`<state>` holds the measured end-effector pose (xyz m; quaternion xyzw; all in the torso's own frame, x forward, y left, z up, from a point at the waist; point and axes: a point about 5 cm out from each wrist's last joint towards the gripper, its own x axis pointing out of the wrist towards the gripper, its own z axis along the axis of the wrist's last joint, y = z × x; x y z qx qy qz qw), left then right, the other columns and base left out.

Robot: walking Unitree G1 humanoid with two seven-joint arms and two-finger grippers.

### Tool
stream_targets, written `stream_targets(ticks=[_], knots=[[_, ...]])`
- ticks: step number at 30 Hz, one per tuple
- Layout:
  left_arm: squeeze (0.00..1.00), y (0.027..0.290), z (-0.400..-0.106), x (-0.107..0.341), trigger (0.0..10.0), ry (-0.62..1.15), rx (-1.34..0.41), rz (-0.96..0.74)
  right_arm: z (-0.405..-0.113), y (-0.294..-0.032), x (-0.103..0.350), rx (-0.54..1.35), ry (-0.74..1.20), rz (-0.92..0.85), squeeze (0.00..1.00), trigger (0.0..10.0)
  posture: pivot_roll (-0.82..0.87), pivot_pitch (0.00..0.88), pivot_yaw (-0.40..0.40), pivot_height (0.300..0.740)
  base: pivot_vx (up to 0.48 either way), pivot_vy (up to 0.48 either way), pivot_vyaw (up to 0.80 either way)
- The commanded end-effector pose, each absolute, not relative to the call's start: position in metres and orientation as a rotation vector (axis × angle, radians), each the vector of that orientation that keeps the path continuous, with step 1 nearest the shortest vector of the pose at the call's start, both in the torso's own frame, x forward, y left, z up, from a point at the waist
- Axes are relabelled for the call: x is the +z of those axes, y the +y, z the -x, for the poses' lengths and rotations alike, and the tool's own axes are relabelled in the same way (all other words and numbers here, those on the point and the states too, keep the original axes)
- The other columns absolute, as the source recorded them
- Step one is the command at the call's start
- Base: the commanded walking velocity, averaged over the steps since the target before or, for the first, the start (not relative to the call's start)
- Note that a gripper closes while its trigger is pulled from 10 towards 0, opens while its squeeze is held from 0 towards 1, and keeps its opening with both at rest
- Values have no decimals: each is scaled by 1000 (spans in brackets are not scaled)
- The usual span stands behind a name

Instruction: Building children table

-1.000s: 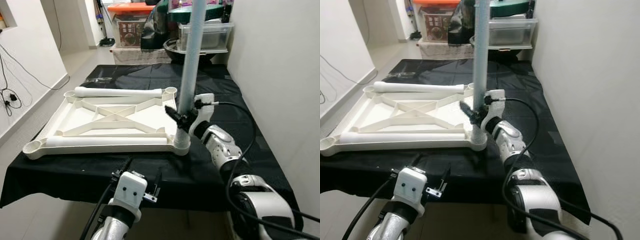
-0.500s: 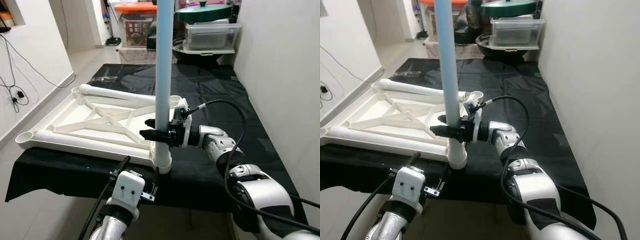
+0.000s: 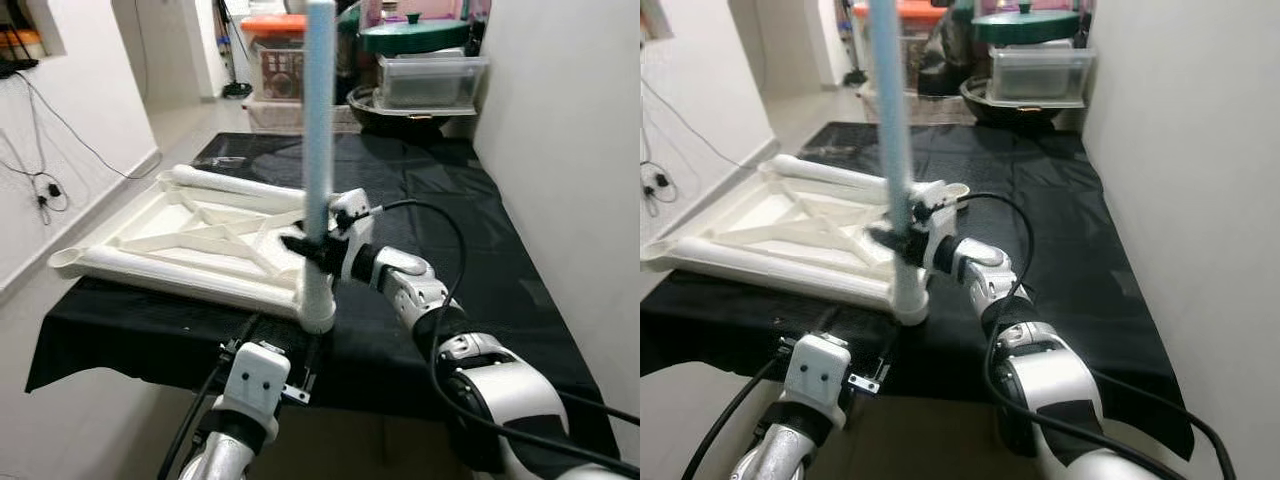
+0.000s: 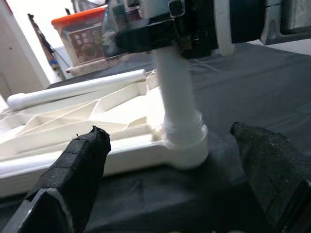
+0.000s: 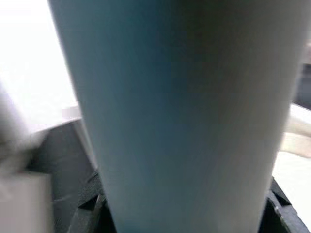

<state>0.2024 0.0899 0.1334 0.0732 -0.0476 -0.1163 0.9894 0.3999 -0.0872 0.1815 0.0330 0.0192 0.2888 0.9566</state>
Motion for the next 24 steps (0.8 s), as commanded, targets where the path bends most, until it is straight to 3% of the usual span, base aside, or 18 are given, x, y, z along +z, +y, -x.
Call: stream_targets(ticks=[1, 3, 4, 5, 8, 14, 15, 17, 18, 23, 24], knots=[[0, 91, -202, 130, 10000, -79, -235, -151, -401, -111, 163, 349, 117, -133, 0, 0, 74, 0, 19, 740, 0, 0, 0], [0, 91, -202, 129, 10000, -77, -239, -151, -399, -149, 155, -105, 104, -138, 0, 0, 74, 0, 19, 740, 0, 0, 0], [0, 91, -202, 129, 10000, -77, -239, -151, -399, -149, 155, -105, 104, -138, 0, 0, 74, 0, 19, 740, 0, 0, 0], [0, 91, -202, 129, 10000, -77, -240, -152, -396, -159, 152, -232, 103, -155, 0, 0, 70, 0, 18, 740, 0, 0, 0], [0, 90, -202, 129, 10000, -77, -241, -151, -389, -157, 143, -340, 132, -203, 0, 0, 66, 0, 16, 740, 0, 0, 0], [0, 88, -203, 130, 10000, -82, -243, -150, -389, -136, 142, -324, 132, -211, 0, 0, 63, 0, 12, 740, 0, 0, 0], [0, 88, -203, 130, 10000, -83, -243, -149, -390, -129, 145, -298, 113, -201, 0, 10000, 52, 0, 4, 740, 0, 0, 0], [0, 87, -203, 130, 10000, -84, -241, -147, -391, -121, 151, -263, 79, -194, 0, 10000, 52, 0, 4, 740, 0, 0, 0], [0, 87, -203, 130, 10000, -84, -241, -146, -391, -119, 155, -240, 52, -184, 1000, 10000, 38, 0, 7, 740, 0, 0, 0], [0, 89, -203, 130, 10000, -83, -242, -146, -395, -114, 168, -140, -29, -193, 1000, 10000, 37, 0, 18, 740, 0, 0, 0], [0, 89, -203, 130, 10000, -82, -243, -146, -396, -113, 170, -94, -42, -221, 0, 10000, 37, 0, 18, 740, 0, 0, 0]])
